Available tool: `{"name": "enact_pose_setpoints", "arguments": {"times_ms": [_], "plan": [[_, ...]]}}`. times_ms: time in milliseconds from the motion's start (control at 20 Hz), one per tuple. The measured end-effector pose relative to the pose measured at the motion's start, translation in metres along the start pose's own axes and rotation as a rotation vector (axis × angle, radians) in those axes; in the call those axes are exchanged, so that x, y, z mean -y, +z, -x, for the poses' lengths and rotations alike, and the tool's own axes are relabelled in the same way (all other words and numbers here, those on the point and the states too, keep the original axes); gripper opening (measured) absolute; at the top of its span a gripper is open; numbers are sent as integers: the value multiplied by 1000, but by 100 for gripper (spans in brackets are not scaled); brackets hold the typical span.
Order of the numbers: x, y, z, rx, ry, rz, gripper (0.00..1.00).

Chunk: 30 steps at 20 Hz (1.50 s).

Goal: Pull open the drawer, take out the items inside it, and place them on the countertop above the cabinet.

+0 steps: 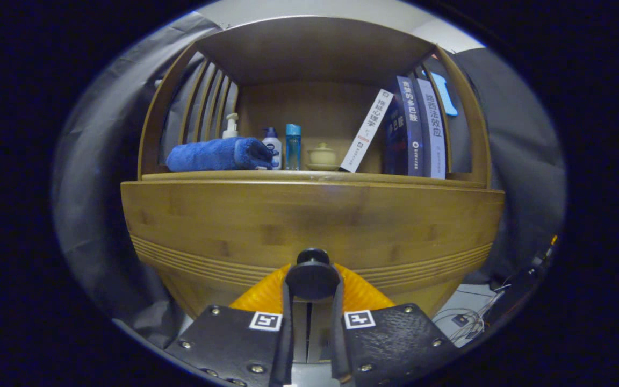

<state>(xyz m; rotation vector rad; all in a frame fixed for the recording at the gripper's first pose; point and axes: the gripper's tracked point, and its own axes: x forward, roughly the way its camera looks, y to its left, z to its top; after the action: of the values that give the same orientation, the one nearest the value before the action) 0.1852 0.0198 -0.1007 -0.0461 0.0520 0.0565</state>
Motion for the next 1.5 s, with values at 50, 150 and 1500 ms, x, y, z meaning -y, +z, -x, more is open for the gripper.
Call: {"name": "enact_pose_setpoints", "arguments": {"times_ms": [50,150,1500], "plan": [[-1,0,10,1,-5,-17,28],[1,-3,29,-5,-22,-9,28],[10,-45,163,-210,44,-79,45]]}}
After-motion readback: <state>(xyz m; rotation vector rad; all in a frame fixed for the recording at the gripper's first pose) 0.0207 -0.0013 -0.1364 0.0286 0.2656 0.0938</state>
